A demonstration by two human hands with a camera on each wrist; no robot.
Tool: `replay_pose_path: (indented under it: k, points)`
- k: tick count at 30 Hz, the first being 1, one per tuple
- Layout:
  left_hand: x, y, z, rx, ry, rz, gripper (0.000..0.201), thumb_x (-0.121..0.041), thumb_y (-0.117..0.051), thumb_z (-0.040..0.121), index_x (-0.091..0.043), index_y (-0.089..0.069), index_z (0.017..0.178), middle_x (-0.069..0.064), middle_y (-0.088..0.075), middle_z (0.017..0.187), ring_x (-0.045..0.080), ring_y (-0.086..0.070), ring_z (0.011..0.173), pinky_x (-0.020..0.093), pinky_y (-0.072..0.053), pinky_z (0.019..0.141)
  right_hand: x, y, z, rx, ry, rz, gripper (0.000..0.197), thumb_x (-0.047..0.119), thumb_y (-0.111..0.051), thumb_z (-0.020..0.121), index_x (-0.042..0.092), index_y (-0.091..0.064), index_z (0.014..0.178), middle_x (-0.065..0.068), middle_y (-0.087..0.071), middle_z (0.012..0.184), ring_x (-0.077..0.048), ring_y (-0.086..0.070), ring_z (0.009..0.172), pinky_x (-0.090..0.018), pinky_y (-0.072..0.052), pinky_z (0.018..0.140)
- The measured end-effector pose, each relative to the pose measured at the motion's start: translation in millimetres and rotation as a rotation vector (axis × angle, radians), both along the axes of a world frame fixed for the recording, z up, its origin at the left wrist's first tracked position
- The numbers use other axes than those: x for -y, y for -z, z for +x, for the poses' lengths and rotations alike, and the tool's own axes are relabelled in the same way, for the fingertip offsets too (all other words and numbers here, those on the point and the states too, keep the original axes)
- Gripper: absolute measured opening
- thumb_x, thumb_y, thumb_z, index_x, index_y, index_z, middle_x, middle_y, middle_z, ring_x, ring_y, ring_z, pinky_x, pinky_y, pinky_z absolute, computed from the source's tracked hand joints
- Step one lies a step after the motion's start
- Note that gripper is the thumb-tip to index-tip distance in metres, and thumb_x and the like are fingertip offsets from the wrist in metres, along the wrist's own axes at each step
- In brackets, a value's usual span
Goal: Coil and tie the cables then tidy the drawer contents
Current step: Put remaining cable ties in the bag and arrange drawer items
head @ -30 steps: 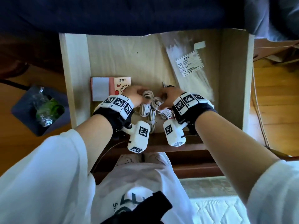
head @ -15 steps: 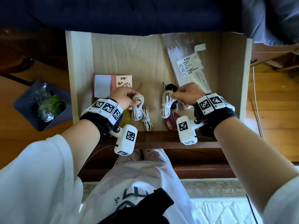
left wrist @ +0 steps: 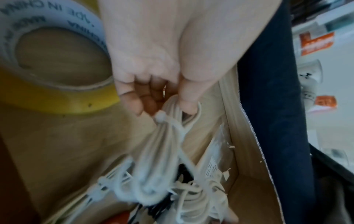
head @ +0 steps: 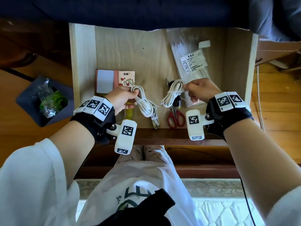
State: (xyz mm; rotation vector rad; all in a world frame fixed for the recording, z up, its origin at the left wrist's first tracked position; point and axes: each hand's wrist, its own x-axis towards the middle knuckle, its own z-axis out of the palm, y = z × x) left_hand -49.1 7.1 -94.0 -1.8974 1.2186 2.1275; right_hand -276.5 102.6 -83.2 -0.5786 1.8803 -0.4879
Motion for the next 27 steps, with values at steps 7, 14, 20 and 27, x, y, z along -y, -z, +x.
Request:
replay_pose_path:
  k: [7, 14, 20, 27]
  points:
    - [-19.0, 1.4, -13.7, 0.023, 0.054, 0.384, 0.021, -0.015, -0.038, 0.101, -0.006, -0.051, 0.087, 0.015, -0.054, 0.083, 0.035, -0.055, 0.093, 0.048, -0.044, 0.089, -2.8, -6.5, -13.3, 0.070, 0.169, -0.105, 0.022, 0.023, -0.057, 0.090, 0.010, -0.061, 0.072, 0.010, -0.048, 0.040, -0.008, -0.041, 0.038, -0.025, -0.037, 0.054]
    - [-46.6, 18.8, -49.7, -0.064, 0.004, 0.502, 0.026, -0.018, -0.034, 0.102, -0.006, -0.052, 0.087, 0.009, -0.053, 0.079, 0.026, -0.059, 0.081, 0.048, -0.040, 0.096, -4.9, -6.9, -20.7, 0.132, 0.193, -0.130, 0.022, 0.022, -0.056, 0.090, 0.009, -0.059, 0.072, 0.011, -0.043, 0.039, -0.010, -0.038, 0.039, -0.027, -0.032, 0.053]
    - [-61.5, 20.1, -67.7, -0.158, 0.043, 0.504, 0.017, -0.011, -0.039, 0.100, -0.006, -0.052, 0.090, 0.009, -0.052, 0.081, 0.017, -0.050, 0.064, 0.039, -0.056, 0.071, -0.9, -5.7, -25.1, 0.238, 0.270, -0.202, 0.025, 0.018, -0.057, 0.091, 0.008, -0.055, 0.068, 0.011, -0.039, 0.038, -0.010, -0.035, 0.036, -0.025, -0.031, 0.049]
    - [-12.8, 10.5, -34.9, 0.067, 0.327, 0.085, 0.018, -0.006, -0.047, 0.097, -0.003, -0.053, 0.080, 0.011, -0.056, 0.082, 0.017, -0.054, 0.073, 0.024, -0.052, 0.067, 6.9, 1.3, -17.7, 0.207, 0.193, -0.201, 0.023, 0.017, -0.057, 0.090, 0.006, -0.059, 0.070, 0.011, -0.044, 0.039, -0.011, -0.037, 0.040, -0.026, -0.032, 0.049]
